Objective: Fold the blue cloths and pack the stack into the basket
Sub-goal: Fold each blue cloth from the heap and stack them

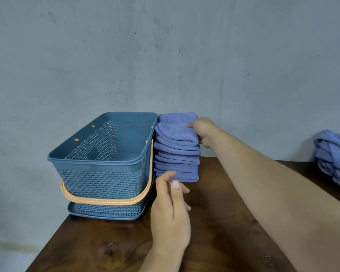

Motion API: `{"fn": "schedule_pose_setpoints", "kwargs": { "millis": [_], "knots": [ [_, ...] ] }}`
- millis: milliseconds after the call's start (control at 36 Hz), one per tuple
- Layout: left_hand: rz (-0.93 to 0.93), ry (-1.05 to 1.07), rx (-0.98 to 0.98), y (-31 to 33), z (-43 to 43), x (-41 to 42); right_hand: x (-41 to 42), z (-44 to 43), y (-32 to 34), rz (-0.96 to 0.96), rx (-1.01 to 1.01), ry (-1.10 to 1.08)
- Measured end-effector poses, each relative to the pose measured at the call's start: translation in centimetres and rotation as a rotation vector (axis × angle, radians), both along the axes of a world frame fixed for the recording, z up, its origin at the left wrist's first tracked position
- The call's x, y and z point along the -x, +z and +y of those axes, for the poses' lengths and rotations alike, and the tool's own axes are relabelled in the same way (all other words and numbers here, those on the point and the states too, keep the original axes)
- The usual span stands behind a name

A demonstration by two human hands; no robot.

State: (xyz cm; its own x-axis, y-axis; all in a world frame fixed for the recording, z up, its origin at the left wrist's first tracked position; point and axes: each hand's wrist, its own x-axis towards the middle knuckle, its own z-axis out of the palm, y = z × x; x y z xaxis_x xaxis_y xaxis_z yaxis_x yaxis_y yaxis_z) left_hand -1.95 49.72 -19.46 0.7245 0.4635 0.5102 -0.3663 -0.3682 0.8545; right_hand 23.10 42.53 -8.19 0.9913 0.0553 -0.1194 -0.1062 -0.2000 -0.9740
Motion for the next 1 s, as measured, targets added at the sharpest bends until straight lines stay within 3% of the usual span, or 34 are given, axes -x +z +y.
{"fn": "schedule_pose_setpoints", "kwargs": {
  "millis": [222, 306, 361, 417, 472, 500, 583, 694, 1000],
  "knots": [
    [0.037, -0.023, -0.037, -0.2, 0.0, 0.1, 0.3, -0.4, 1.0, 0.026, 0.092, 0.057],
    [0.045, -0.02, -0.055, -0.2, -0.1, 0.1, 0.3, -0.4, 1.3, -0.036, 0.241, 0.045],
    [0.054, -0.017, -0.068, -0.1, -0.1, 0.2, 0.4, -0.4, 1.5, -0.178, 0.526, 0.01],
    [0.067, -0.023, -0.084, -0.1, -0.1, 0.3, 0.3, -0.1, 1.8, -0.459, 0.818, -0.043],
    [0.073, -0.032, -0.108, 0.0, -0.2, 0.4, 0.6, 0.7, 2.3, -0.74, 0.826, 0.072],
    [0.077, -0.039, -0.118, 0.0, -0.3, 0.5, 0.7, 1.2, 2.5, -0.793, 0.781, 0.194],
    [0.099, -0.073, -0.147, -0.2, -0.4, 0.5, 1.0, 3.2, 2.6, -0.675, 0.842, 0.502],
    [0.123, -0.11, -0.191, -0.4, -0.4, 0.5, 0.4, 3.4, 1.4, -0.451, 0.828, 0.652],
    [0.146, -0.155, -0.228, -1.1, -0.5, 0.3, 0.0, 3.9, 0.0, -0.342, 1.028, 0.681]
  ]
}}
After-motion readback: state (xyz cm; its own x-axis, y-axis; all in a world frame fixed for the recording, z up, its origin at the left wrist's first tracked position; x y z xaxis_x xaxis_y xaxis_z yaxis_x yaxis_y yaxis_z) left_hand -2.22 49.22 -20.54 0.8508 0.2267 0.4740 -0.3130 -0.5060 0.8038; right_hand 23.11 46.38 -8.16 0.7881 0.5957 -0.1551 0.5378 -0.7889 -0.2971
